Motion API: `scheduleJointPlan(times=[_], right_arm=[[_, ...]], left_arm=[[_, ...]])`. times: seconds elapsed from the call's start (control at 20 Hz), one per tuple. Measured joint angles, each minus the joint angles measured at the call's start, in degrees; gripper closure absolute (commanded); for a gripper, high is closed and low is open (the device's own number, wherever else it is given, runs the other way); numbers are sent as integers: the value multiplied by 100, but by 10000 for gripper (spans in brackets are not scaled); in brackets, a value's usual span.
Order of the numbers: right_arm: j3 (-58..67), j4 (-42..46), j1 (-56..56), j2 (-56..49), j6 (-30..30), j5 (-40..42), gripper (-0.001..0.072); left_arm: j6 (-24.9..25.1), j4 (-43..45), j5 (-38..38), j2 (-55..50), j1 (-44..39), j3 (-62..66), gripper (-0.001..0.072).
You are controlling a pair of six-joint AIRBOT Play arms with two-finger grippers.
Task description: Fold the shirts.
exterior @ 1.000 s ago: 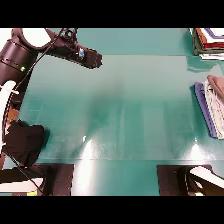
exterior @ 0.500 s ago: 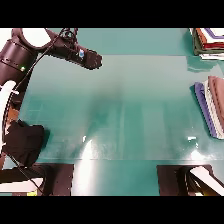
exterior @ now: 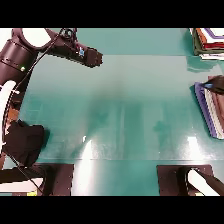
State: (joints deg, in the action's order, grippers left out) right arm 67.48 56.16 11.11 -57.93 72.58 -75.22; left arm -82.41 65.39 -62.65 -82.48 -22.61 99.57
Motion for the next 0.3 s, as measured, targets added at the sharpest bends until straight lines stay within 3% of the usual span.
scheduleJointPlan(times=[0.3], right_arm=[[0, 101, -1851, 2, -2, 367, 695]], left_arm=[[-7, 0, 413, 0, 0, 0, 685]])
